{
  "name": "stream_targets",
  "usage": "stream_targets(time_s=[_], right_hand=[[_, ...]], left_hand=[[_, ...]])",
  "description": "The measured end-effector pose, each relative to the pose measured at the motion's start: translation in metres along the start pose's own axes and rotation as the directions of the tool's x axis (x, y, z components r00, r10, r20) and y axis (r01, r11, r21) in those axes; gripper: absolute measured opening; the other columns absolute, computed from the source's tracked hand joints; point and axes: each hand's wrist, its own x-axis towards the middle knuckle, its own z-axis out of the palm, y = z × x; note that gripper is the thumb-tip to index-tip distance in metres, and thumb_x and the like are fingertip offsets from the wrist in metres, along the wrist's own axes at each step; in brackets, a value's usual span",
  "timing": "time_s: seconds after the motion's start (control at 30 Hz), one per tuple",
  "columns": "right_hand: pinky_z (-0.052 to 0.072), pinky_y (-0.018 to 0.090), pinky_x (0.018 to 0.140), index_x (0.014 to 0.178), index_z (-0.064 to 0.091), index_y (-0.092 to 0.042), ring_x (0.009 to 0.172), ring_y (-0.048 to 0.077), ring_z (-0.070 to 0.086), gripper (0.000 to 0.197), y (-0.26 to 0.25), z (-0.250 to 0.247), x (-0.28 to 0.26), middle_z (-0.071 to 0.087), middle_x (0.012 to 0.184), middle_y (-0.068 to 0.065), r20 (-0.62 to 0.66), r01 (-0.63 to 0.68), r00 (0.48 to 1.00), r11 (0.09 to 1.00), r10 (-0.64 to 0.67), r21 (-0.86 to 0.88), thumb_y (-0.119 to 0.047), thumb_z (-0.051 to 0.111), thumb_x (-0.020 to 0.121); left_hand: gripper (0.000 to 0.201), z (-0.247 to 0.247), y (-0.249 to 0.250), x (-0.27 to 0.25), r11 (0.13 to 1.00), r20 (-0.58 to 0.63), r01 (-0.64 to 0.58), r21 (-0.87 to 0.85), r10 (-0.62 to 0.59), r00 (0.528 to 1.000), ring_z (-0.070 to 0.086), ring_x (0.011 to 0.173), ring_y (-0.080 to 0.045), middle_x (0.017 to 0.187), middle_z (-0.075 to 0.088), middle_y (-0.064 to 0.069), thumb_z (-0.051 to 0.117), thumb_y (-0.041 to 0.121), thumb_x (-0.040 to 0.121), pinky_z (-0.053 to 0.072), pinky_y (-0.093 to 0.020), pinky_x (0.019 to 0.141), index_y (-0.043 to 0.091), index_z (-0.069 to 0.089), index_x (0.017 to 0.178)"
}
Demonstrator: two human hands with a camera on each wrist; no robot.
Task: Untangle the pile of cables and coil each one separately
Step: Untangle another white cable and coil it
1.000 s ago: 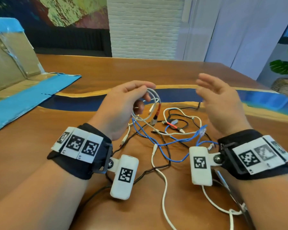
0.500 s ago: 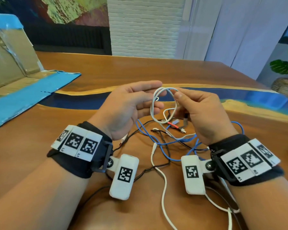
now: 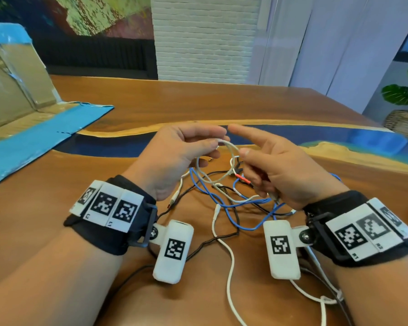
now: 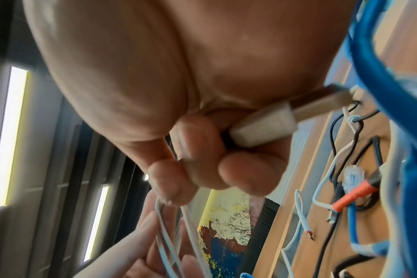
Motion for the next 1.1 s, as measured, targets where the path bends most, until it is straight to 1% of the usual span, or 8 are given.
stream_targets(time_s=[0.17,0.33,0.5,0.63,0.77,0.83,0.93,1.1], right_hand=[[0.036,0.025,0.043,0.118,0.062,-0.023,0.041,0.021,0.043,0.018,0.008,0.013,0.005,0.057,0.057,0.010,0.039,0.013,0.999,0.992,-0.008,-0.123,-0.015,0.053,0.105],[0.048,0.032,0.051,0.092,0.061,-0.011,0.049,0.023,0.056,0.010,0.007,0.011,0.009,0.061,0.059,0.008,-0.261,0.055,0.964,0.998,-0.043,0.039,-0.013,0.061,0.101],[0.056,0.044,0.065,0.099,0.057,-0.006,0.073,0.030,0.072,0.008,0.002,0.014,0.008,0.076,0.080,0.015,-0.308,0.116,0.948,0.989,-0.081,0.096,-0.008,0.065,0.098],[0.059,0.060,0.077,0.105,0.058,0.000,0.081,0.033,0.076,0.016,0.002,0.016,0.006,0.077,0.083,0.016,-0.322,0.124,0.939,0.992,-0.120,-0.008,-0.011,0.066,0.097],[0.061,0.054,0.074,0.102,0.059,-0.008,0.079,0.034,0.076,0.009,0.005,0.016,0.007,0.077,0.086,0.016,-0.325,0.119,0.940,0.993,-0.106,0.020,-0.011,0.066,0.097],[0.061,0.050,0.073,0.098,0.058,-0.010,0.077,0.034,0.075,0.009,0.006,0.013,0.009,0.077,0.084,0.016,-0.335,0.115,0.937,0.993,-0.096,0.036,-0.013,0.066,0.097],[0.060,0.048,0.073,0.091,0.057,-0.012,0.066,0.033,0.071,0.014,0.007,0.001,0.010,0.073,0.075,0.015,-0.400,0.096,0.914,0.994,-0.070,0.045,-0.021,0.064,0.099],[0.046,0.030,0.044,0.071,0.058,-0.011,0.042,0.018,0.028,0.041,0.004,-0.009,0.010,0.029,0.050,0.003,-0.468,0.021,0.882,0.990,0.048,0.142,-0.035,0.056,0.104]], left_hand=[[0.026,0.006,-0.001,-0.002,0.995,0.093,-0.062,0.079,0.055,0.994,0.072,0.092,-0.010,0.102,0.079,-0.008,0.060,-0.009,0.093,0.052,-0.019,0.074,0.007,0.075,0.108],[0.043,0.010,0.003,-0.003,0.987,0.104,0.051,-0.151,-0.035,0.994,0.071,0.093,-0.024,0.116,0.075,-0.013,0.034,-0.009,0.097,0.055,-0.030,0.081,0.003,0.068,0.120],[0.037,0.009,0.002,0.000,0.990,0.019,0.120,-0.068,-0.119,0.993,0.062,0.073,-0.018,0.095,0.075,-0.013,0.045,-0.011,0.095,0.055,-0.026,0.068,0.003,0.074,0.112],[0.024,0.005,0.003,-0.001,0.991,0.027,0.131,0.004,-0.132,0.991,0.058,0.076,-0.021,0.096,0.070,-0.025,0.054,0.004,0.098,0.052,-0.029,0.070,-0.001,0.078,0.102],[0.021,0.002,0.003,0.000,0.994,0.020,0.085,0.069,-0.086,0.996,0.062,0.080,-0.020,0.095,0.068,-0.021,0.063,0.015,0.098,0.053,-0.033,0.078,0.000,0.074,0.089],[0.018,0.002,0.001,0.002,0.998,-0.101,0.020,0.065,-0.013,0.995,0.064,0.084,-0.019,0.093,0.069,-0.016,0.060,0.013,0.100,0.054,-0.034,0.082,0.003,0.071,0.089],[0.021,-0.005,0.000,0.010,0.995,-0.346,-0.096,0.041,0.104,0.932,0.061,0.085,-0.018,0.088,0.065,-0.005,0.052,0.017,0.105,0.054,-0.031,0.079,0.010,0.067,0.092],[0.019,-0.016,0.002,0.013,0.983,-0.467,-0.128,0.130,0.175,0.867,0.048,0.071,-0.011,0.073,0.054,0.003,0.055,0.024,0.104,0.043,-0.028,0.063,0.019,0.072,0.095]])
